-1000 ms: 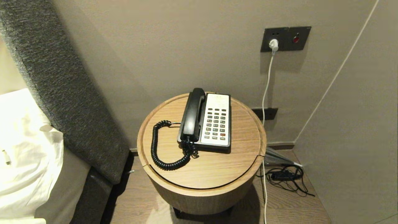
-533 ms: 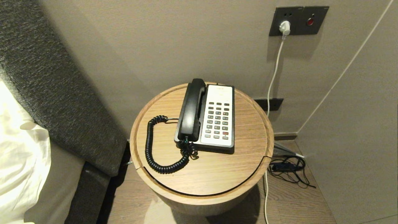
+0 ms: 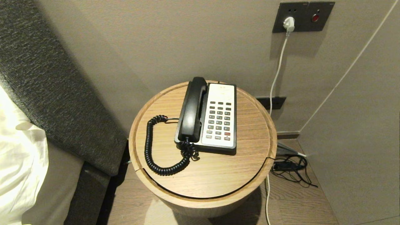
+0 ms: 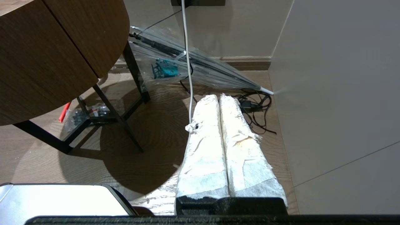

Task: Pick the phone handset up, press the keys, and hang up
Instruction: Pick up the desk phone handset

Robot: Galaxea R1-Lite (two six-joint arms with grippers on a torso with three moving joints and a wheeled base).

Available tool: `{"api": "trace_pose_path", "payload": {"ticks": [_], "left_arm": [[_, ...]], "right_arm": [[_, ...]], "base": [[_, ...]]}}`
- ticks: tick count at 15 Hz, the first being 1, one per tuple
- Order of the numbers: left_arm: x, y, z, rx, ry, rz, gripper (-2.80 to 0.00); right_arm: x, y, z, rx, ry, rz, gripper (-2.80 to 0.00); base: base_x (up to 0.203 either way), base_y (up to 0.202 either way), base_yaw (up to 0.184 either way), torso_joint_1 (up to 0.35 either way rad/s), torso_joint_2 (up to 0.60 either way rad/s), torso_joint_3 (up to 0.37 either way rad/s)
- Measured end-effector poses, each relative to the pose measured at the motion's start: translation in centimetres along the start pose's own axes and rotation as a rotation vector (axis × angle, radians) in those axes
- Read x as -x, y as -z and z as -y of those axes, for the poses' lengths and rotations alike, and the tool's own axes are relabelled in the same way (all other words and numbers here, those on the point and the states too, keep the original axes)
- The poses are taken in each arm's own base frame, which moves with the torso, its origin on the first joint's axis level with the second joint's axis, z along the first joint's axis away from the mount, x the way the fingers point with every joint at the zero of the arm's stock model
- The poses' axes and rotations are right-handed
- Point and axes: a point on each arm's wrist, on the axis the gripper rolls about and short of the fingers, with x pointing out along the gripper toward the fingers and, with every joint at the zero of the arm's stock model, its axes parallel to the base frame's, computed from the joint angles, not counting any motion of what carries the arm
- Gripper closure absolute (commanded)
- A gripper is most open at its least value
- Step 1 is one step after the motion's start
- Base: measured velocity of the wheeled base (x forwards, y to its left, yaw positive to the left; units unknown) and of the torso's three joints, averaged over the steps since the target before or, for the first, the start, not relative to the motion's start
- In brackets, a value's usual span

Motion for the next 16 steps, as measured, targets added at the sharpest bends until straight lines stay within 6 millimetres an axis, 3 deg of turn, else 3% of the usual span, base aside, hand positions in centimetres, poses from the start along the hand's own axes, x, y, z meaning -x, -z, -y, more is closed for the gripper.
{"api": "trace_pose_path", "payload": {"ticks": [6,12,16], "left_arm": [[0.4,-0.9,0.0,0.016,-0.001,0.030,0.00],[3.3,-7.2,0.2,0.007,0.140,0.035,0.00],[2.1,-13.3,0.4,0.011,0.229,-0.014,0.00]], "right_arm": [[0.0,0.0,0.0,-0.001,0.002,-0.001,0.00],[0.0,0.0,0.0,-0.003,0.002,-0.002,0.00],[0.0,0.0,0.0,-0.003,0.002,-0.002,0.00]], "base": [[0.000,0.000,0.000,0.000,0.00,0.000],[0.000,0.000,0.000,0.000,0.00,0.000],[0.000,0.000,0.000,0.000,0.00,0.000]]}}
